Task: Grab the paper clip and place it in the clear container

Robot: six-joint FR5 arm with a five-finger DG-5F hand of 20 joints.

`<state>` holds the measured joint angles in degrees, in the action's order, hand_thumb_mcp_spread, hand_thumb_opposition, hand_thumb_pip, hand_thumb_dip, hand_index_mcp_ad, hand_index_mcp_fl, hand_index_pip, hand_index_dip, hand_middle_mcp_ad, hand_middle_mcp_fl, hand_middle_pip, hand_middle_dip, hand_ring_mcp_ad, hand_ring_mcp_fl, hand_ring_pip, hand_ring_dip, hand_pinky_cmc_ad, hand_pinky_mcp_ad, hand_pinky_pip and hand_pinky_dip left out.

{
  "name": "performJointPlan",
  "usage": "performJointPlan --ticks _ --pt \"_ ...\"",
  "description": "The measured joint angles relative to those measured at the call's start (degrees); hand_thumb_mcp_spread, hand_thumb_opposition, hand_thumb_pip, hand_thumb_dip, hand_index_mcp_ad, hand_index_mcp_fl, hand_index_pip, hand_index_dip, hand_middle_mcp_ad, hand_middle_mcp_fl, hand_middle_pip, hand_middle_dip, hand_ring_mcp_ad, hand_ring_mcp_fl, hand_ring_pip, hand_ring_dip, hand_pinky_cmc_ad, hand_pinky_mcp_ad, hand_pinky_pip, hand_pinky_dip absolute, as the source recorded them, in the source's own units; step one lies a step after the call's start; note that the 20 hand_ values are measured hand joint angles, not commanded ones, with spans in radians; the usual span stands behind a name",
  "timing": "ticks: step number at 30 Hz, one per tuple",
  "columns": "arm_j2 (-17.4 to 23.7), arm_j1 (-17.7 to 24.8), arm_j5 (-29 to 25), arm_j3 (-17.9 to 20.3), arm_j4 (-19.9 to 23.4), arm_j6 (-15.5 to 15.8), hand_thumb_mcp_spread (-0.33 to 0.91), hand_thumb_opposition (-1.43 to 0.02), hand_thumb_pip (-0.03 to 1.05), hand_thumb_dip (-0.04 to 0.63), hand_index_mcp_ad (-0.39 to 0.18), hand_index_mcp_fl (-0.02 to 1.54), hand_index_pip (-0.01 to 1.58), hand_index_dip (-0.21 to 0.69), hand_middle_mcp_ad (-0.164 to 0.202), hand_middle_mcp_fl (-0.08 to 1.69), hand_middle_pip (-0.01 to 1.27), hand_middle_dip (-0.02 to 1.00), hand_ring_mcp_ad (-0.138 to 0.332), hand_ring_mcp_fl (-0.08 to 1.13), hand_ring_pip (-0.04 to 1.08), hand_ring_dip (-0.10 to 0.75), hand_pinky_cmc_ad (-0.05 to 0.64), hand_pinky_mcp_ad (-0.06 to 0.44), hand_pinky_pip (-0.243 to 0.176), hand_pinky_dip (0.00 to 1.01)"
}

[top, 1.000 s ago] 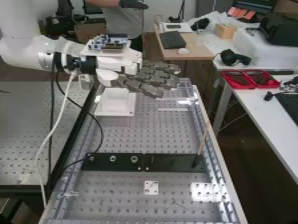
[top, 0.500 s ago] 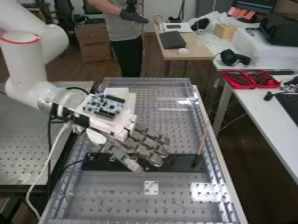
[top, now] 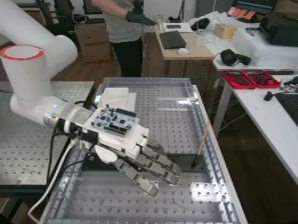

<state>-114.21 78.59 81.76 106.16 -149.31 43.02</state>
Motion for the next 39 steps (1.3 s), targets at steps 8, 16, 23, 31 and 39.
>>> performJointPlan --ticks 8,16,23,31,39 --pt "-3.1 -3.3 5.1 -4.1 -0.2 1.9 0.47 -0.81 0.55 0.244 -0.089 0.34 0.95 0.086 0.065 0.15 0.12 0.16 0.101 0.03 0.11 0.084 0.314 0.248 0.021 0.2" --pt "-5.4 -5.6 10.0 -6.2 0.9 3.8 0.46 -0.82 0.55 0.253 -0.105 0.34 1.14 0.087 0.065 0.21 0.13 0.17 0.101 0.05 0.11 0.087 0.314 0.248 0.037 0.2" --pt "-7.0 -6.9 12.8 -7.9 0.6 4.7 0.47 -0.82 0.54 0.251 -0.105 0.34 1.22 0.087 0.061 0.22 0.12 0.18 0.096 0.06 0.11 0.087 0.311 0.251 0.051 0.2" --pt "-8.0 -8.4 16.6 -8.6 0.2 6.2 0.51 -0.84 0.54 0.251 -0.143 0.38 1.3 0.089 0.063 0.24 0.12 0.19 0.094 0.08 0.11 0.087 0.311 0.248 0.052 0.19" --pt "-8.4 -8.9 18.2 -8.9 0.5 7.2 0.56 -0.86 0.52 0.251 -0.162 0.44 1.4 0.103 0.059 0.25 0.13 0.19 0.093 0.08 0.11 0.087 0.311 0.248 0.052 0.19"
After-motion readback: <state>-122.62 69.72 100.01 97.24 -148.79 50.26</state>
